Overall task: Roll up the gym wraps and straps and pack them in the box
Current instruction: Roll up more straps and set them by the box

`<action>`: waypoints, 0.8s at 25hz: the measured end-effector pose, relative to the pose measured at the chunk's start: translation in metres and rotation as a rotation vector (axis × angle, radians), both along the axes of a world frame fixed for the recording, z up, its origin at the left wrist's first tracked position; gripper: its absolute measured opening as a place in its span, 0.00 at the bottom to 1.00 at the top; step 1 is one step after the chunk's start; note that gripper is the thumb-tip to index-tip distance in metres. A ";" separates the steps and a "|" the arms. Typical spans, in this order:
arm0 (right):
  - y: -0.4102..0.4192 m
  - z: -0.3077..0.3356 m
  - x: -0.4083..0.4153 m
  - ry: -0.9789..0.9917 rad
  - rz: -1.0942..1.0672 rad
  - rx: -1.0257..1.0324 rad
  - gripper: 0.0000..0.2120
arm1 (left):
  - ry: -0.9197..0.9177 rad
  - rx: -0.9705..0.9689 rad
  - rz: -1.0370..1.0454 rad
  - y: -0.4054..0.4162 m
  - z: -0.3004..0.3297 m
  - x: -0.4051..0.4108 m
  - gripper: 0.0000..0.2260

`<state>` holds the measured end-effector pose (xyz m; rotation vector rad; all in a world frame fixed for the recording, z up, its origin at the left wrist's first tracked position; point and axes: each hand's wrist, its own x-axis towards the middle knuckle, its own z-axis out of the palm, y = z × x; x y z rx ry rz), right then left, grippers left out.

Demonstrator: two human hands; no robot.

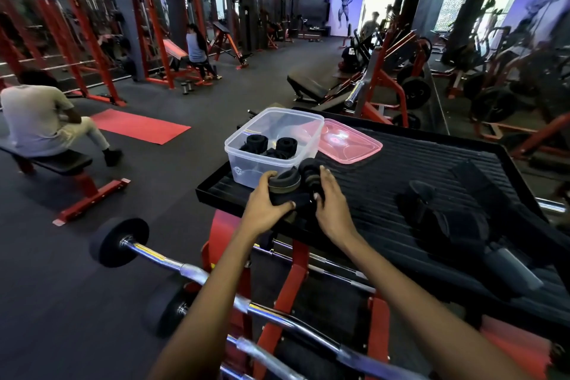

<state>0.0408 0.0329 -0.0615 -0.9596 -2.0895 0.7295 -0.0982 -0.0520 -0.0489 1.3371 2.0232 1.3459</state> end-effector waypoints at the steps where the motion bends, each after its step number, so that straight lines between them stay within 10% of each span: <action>1: 0.001 0.000 0.002 -0.032 0.038 0.004 0.29 | 0.002 -0.013 0.008 0.000 -0.002 0.000 0.33; 13: -0.015 0.003 0.045 -0.114 -0.075 -0.087 0.17 | 0.125 0.100 0.221 0.002 -0.007 0.040 0.28; 20: -0.007 0.007 0.059 0.258 0.059 -0.479 0.27 | 0.124 0.040 0.346 0.000 -0.001 0.047 0.26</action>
